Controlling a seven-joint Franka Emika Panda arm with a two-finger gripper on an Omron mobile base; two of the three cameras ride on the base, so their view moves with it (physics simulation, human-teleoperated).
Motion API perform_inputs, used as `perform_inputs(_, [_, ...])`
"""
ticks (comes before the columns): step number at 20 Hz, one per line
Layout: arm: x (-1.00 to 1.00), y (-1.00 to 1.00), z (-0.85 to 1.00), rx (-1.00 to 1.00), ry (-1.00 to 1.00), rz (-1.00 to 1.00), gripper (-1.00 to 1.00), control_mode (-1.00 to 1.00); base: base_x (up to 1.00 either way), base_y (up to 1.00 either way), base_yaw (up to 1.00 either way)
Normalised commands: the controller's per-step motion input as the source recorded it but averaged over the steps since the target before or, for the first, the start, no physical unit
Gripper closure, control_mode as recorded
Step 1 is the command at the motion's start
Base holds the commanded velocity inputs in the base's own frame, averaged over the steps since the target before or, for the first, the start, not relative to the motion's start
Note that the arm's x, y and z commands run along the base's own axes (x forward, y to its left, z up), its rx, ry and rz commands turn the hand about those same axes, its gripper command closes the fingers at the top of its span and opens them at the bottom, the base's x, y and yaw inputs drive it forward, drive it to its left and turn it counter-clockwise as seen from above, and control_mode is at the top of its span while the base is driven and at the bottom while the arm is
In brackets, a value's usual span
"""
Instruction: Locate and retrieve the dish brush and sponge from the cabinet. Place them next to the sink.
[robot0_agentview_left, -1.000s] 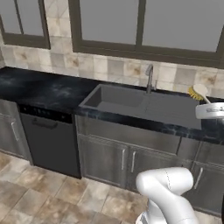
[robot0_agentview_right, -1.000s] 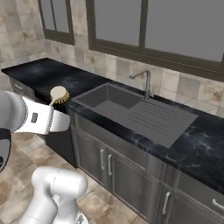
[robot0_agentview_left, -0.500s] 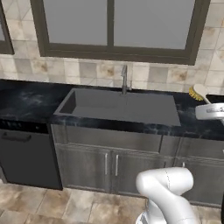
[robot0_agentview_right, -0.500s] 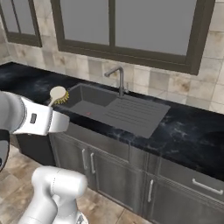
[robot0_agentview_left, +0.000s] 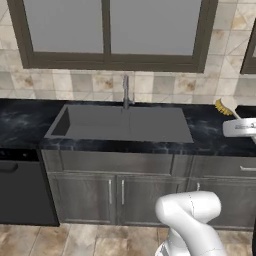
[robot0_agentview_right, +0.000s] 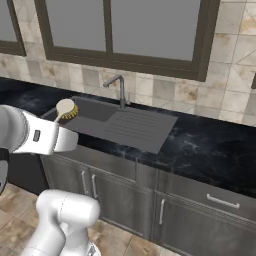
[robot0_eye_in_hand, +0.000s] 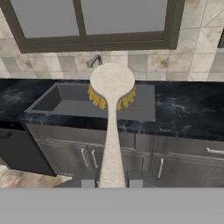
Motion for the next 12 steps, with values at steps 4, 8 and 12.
perform_inputs(4, [0.0,0.0,0.0,0.0,0.0,0.0,1.0,1.0,0.31,-0.1,-0.25])
perform_inputs(8, [0.0,0.0,0.0,0.0,0.0,0.0,1.0,1.0,0.34,-0.09,-0.31])
perform_inputs(12, [0.0,0.0,0.0,0.0,0.0,0.0,1.0,1.0,0.33,0.01,-0.34])
